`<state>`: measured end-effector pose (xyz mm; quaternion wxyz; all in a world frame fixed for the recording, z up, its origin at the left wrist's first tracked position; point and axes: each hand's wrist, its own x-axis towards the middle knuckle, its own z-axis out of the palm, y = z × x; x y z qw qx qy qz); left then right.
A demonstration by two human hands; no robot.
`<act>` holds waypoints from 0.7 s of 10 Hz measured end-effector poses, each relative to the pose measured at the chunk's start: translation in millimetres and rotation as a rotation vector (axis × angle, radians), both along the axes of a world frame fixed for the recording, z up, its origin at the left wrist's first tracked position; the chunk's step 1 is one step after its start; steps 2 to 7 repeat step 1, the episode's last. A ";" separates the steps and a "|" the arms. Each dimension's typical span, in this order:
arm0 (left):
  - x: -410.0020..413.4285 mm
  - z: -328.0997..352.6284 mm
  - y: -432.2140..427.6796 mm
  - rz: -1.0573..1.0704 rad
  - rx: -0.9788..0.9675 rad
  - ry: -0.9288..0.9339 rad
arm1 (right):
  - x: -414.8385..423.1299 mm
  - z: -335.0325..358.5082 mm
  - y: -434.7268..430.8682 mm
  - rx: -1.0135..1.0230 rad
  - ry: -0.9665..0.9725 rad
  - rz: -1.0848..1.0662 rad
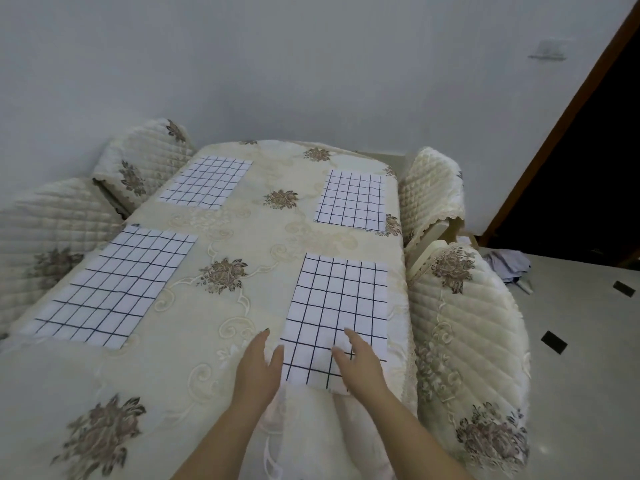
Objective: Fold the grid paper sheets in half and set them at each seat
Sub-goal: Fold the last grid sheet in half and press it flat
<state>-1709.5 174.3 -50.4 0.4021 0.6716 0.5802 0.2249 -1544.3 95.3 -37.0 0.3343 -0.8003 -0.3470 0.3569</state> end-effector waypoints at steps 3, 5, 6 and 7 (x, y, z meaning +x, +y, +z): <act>-13.8 15.2 -4.0 0.149 -0.028 -0.123 | -12.7 21.7 10.1 0.095 0.163 -0.054; -13.8 15.2 -4.0 0.149 -0.028 -0.123 | -12.7 21.7 10.1 0.095 0.163 -0.054; -13.8 15.2 -4.0 0.149 -0.028 -0.123 | -12.7 21.7 10.1 0.095 0.163 -0.054; -13.8 15.2 -4.0 0.149 -0.028 -0.123 | -12.7 21.7 10.1 0.095 0.163 -0.054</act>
